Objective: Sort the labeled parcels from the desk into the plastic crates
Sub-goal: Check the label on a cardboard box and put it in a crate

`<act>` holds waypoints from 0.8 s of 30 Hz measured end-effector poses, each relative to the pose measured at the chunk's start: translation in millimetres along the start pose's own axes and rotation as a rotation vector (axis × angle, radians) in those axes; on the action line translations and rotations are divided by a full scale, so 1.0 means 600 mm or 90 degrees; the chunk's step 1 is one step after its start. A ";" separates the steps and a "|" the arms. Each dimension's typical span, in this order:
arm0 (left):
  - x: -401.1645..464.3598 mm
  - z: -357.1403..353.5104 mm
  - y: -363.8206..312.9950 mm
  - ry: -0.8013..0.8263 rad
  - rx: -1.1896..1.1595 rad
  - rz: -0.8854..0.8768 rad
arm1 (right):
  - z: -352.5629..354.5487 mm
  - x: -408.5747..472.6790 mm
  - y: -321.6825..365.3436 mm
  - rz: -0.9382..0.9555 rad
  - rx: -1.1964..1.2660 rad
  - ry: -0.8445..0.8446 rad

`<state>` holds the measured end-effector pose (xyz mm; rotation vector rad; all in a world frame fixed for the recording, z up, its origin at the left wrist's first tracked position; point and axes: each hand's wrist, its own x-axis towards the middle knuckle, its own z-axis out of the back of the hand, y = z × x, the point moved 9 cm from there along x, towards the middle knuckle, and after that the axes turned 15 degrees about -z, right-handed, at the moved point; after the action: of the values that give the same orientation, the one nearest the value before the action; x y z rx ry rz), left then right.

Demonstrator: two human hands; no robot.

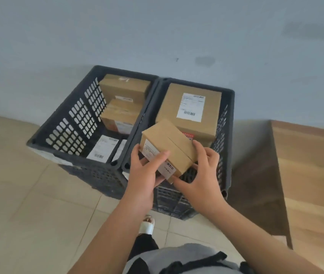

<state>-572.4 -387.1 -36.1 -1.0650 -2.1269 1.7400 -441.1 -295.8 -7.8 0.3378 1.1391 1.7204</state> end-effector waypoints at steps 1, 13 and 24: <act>0.030 -0.002 -0.001 0.022 0.001 0.018 | -0.005 0.013 0.007 -0.011 -0.010 -0.016; 0.216 -0.047 0.194 0.202 0.291 0.344 | 0.086 0.119 -0.223 -0.479 -0.220 -0.276; 0.293 -0.124 0.448 0.337 0.392 0.430 | 0.075 0.135 -0.255 -0.497 -0.270 -0.305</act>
<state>-549.2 -204.8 -309.8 -1.8701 -0.8682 1.8601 -358.8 -195.3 -130.5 0.0152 0.4333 1.0547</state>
